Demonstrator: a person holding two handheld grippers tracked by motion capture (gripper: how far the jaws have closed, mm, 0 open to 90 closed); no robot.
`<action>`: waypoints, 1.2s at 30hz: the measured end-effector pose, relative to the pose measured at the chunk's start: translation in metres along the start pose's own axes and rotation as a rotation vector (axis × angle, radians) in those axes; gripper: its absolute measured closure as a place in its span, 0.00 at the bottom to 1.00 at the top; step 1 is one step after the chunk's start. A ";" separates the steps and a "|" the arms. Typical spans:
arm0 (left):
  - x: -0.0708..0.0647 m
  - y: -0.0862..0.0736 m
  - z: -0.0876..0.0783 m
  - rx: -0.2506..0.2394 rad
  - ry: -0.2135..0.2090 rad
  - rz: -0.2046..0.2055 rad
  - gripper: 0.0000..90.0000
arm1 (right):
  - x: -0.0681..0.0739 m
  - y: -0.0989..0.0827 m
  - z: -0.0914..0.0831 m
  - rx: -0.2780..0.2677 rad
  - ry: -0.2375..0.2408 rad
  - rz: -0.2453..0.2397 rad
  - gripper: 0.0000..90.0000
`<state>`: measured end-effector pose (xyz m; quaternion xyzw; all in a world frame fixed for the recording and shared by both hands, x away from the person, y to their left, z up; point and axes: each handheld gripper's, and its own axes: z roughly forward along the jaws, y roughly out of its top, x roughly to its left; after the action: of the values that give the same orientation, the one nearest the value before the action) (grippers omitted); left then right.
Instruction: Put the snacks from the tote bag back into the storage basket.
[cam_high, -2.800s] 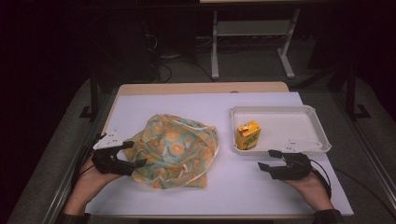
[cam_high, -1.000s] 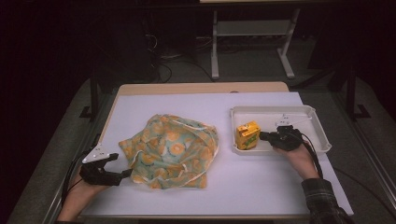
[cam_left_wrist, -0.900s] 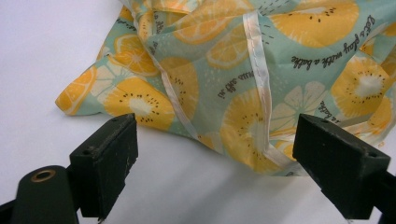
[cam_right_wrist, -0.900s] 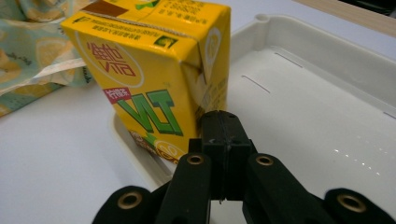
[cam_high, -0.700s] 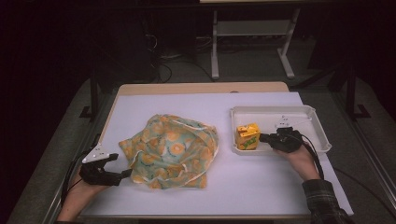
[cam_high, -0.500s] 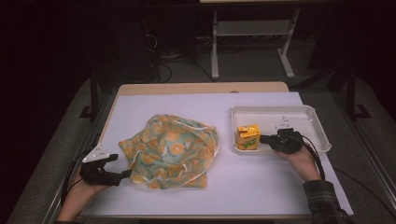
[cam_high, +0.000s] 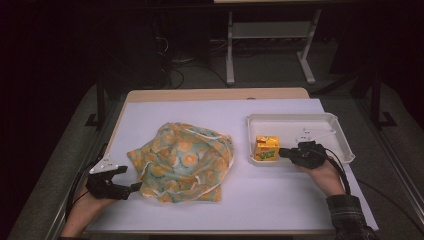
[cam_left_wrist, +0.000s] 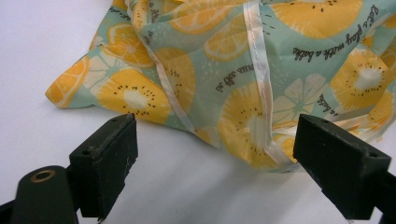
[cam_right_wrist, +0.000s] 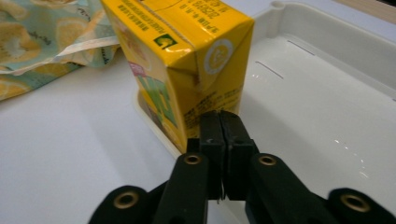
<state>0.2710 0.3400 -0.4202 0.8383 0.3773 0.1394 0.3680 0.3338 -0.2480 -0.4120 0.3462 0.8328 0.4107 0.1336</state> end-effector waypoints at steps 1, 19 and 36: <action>0.000 0.000 0.000 0.000 0.000 0.002 0.15 | 0.000 0.000 0.000 0.000 -0.005 0.005 0.96; -0.002 0.001 -0.010 -0.032 -0.002 0.004 0.15 | 0.004 -0.006 -0.014 0.008 -0.120 0.099 0.38; -0.005 0.003 -0.012 -0.040 -0.027 0.022 0.15 | 0.039 -0.033 -0.031 -0.017 -0.102 0.083 0.27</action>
<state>0.2628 0.3412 -0.4097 0.8366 0.3602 0.1399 0.3883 0.2743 -0.2537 -0.4162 0.3998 0.8064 0.4046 0.1617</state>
